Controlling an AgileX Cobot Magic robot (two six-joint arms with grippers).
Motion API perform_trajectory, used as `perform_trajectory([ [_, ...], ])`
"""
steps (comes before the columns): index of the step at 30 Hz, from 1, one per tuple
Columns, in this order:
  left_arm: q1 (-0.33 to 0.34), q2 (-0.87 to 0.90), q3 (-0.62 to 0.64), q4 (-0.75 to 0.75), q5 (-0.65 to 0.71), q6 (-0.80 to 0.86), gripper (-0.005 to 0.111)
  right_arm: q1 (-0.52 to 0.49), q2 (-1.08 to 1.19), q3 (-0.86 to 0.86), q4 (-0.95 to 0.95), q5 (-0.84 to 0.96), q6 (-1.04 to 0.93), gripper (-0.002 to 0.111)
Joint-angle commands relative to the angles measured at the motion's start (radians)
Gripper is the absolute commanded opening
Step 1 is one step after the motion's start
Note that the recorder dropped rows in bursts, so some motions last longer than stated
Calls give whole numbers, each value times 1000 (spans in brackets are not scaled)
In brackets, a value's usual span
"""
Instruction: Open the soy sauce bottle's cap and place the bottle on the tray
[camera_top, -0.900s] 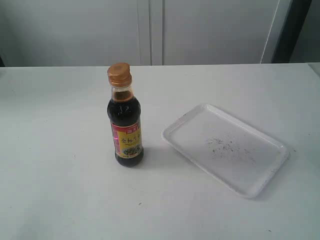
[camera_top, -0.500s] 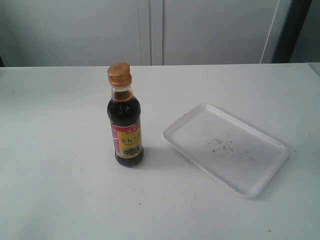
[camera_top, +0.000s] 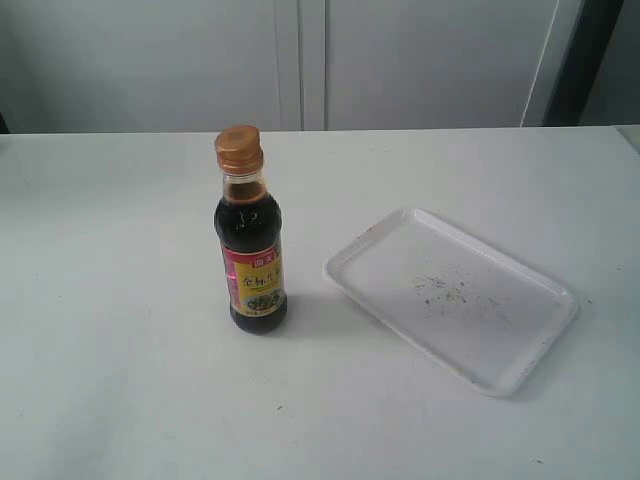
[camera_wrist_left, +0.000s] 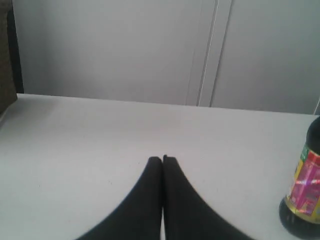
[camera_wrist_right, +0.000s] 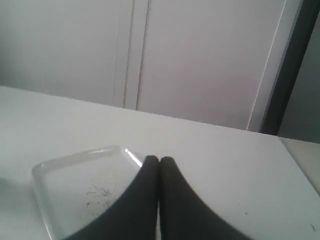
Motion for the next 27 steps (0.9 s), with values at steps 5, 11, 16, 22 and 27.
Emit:
perform_trajectory([
  [5, 1, 76, -116, 1, -46, -9, 0, -6, -6, 5, 112, -156, 148, 0],
  [11, -3, 262, -203, 77, -88, -44, 0, -6, -6, 5, 108, -289, 148, 0],
  [16, -37, 435, -267, 356, -229, -277, 0, -6, 3, -24, 108, -389, 148, 0],
  [22, -47, 632, -343, 666, -475, -518, 0, -6, 97, -52, 96, -376, 133, 0],
  [27, -47, 842, -443, 920, -735, -720, 0, -6, 166, -52, 96, -342, 83, 0],
])
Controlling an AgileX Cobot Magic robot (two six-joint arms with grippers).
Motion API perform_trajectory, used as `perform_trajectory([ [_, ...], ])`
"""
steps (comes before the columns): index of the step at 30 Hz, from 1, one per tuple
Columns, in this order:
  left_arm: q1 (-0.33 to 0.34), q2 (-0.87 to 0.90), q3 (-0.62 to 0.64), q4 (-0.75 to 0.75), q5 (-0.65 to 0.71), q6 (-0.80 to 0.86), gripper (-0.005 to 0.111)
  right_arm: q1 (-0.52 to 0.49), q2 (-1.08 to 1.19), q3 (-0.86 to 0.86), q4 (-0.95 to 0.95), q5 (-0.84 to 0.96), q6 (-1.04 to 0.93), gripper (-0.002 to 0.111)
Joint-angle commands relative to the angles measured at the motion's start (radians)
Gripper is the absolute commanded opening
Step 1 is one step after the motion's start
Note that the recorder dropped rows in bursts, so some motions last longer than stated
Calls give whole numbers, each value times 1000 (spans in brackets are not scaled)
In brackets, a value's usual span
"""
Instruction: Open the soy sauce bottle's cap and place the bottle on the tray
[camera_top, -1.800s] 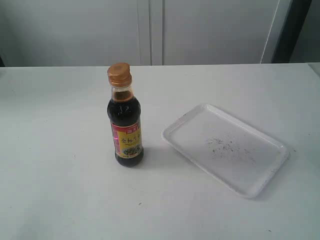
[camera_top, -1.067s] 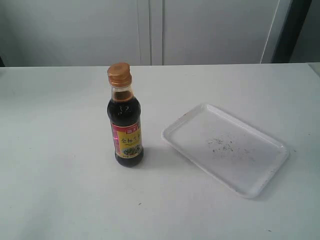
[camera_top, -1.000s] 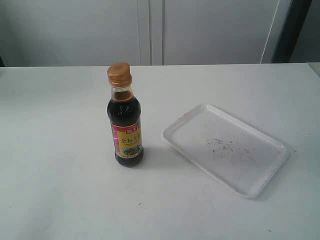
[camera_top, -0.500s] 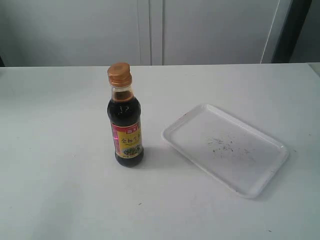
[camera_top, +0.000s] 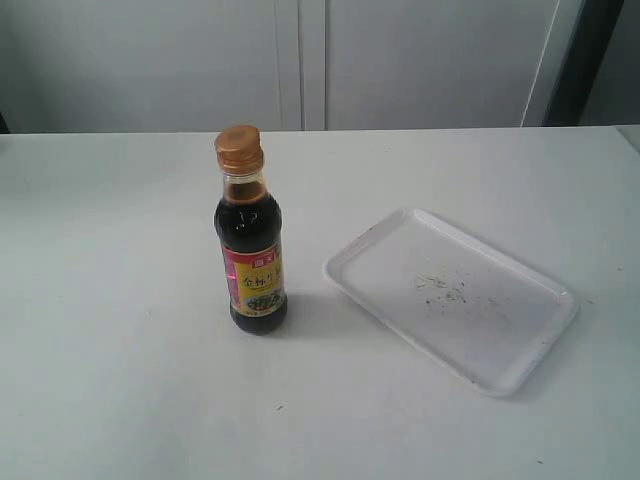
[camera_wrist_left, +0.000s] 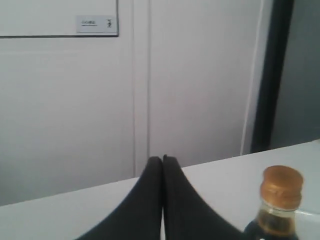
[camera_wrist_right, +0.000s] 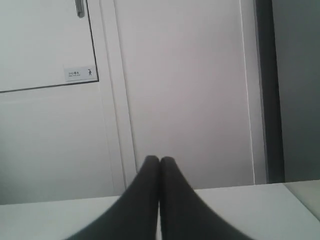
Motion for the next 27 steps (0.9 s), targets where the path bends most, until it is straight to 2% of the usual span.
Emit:
perform_trajectory([
  [1, -6, 158, -83, 221, -236, -170, 0, -6, 34, -6, -8, 38, -58, 0],
  [3, -6, 209, -111, 279, -300, -207, 9, -6, 40, -6, -8, 91, -92, 0],
  [5, -6, 277, -139, 307, -427, -225, 44, -6, 40, -6, -8, 122, -116, 0],
  [7, -8, 331, -169, 309, -472, -254, 86, -6, 40, -6, -18, 122, -119, 0],
  [9, -26, 369, -191, 353, -468, -265, 101, -6, 40, -6, -20, 124, -119, 0],
  [10, -42, 382, -198, 357, -468, -263, 101, -6, 40, -6, -20, 124, -119, 0],
  [13, -147, 440, -249, 356, -433, -244, 101, -6, 40, -6, -20, 131, -119, 0],
  [17, -207, 497, -297, 342, -390, -246, 101, -6, 40, 1, -20, 138, -119, 0],
  [21, -247, 584, -354, 336, -386, -250, 101, -6, 40, 45, -34, 132, -119, 0],
  [27, -257, 674, -404, 332, -384, -246, 101, -6, 40, 51, -34, 115, -119, 0],
])
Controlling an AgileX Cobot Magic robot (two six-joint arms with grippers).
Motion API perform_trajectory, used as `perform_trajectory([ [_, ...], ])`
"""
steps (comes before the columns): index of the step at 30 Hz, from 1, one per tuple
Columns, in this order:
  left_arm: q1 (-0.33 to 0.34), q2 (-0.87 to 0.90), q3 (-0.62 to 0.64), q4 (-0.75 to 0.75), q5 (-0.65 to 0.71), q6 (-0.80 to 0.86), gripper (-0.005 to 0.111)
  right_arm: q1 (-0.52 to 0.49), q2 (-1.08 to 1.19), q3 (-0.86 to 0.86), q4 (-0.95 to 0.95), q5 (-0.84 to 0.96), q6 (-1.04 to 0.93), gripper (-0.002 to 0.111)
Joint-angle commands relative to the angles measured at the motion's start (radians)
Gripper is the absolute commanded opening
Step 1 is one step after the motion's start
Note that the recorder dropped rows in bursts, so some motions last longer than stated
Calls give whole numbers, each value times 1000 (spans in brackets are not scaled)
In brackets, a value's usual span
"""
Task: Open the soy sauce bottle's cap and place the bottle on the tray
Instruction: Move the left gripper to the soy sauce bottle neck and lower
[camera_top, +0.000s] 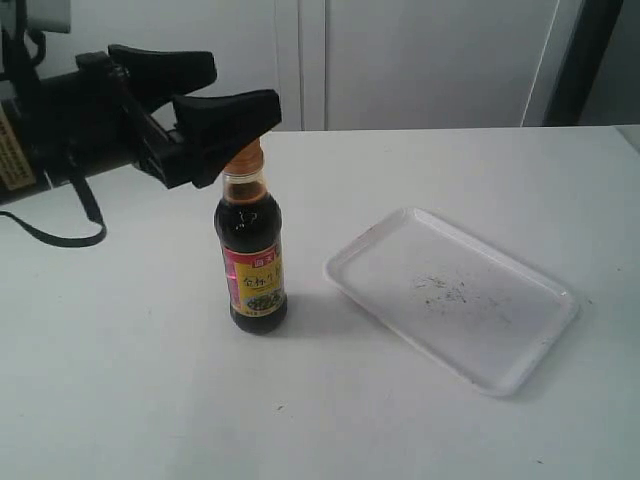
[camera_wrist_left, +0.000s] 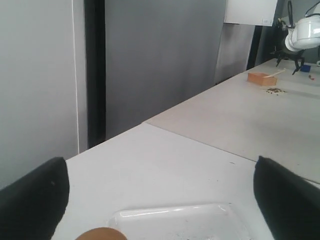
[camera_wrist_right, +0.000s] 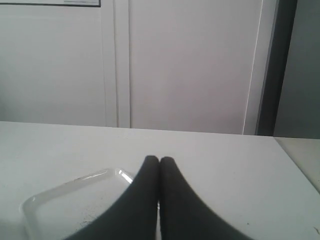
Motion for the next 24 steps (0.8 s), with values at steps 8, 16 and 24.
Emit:
perform_trajectory([
  [8, -15, 148, -71, -39, 2, 70, 101, -6, 3, 4, -7, -17, -11, 0],
  [16, -15, 207, -69, -64, 2, 115, 101, -6, 3, 4, -7, -17, -11, 0],
  [24, -15, 243, -69, -56, -2, 130, 101, -6, 3, 4, -7, -13, -11, 0],
])
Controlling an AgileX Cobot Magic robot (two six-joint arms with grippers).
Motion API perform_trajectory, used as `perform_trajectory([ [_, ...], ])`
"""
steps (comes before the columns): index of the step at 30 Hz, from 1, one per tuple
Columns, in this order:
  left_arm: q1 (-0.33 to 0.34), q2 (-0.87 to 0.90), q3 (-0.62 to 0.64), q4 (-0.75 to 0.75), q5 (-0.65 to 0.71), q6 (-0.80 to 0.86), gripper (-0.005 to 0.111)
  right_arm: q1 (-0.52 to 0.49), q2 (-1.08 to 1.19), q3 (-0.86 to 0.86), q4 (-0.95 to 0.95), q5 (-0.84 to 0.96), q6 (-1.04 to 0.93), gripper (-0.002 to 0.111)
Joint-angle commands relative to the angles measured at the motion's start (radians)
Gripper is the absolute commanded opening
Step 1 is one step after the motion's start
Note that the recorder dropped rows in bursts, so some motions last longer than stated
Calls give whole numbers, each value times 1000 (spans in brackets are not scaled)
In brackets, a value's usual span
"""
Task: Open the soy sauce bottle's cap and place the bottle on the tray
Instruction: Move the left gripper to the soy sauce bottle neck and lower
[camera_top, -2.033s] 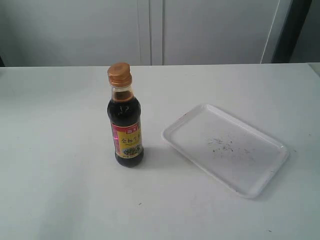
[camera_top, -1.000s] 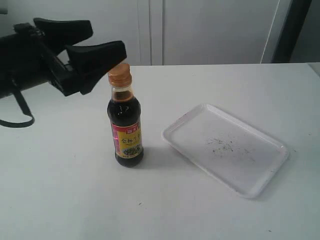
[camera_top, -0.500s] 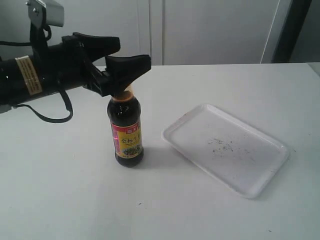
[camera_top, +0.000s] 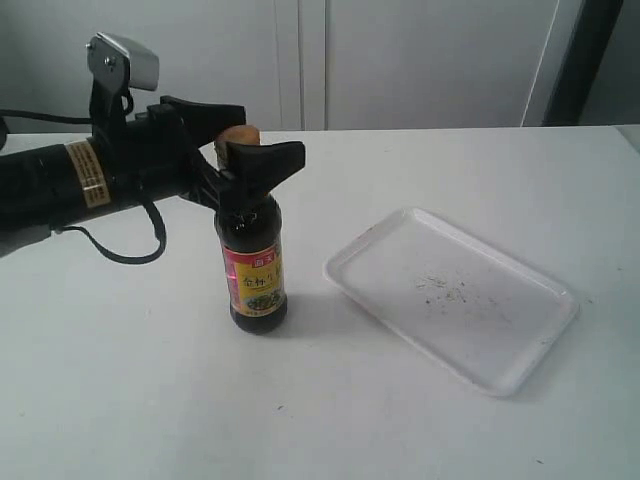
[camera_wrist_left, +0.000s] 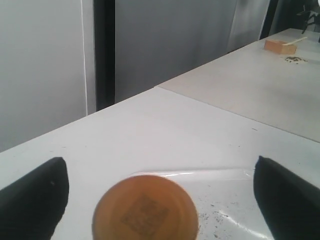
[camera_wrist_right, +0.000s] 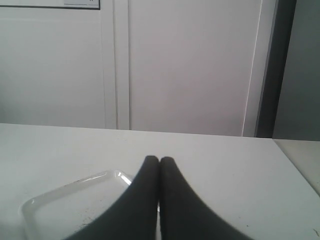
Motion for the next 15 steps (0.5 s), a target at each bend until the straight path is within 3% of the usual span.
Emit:
perform_trajectory([
  [1, -4, 22, -4, -2, -4, 17, 101, -6, 3, 4, -5, -5, -11, 0],
  [15, -2, 67, 71, -82, -37, 151, 101, -6, 3, 4, -5, -1, -11, 0],
])
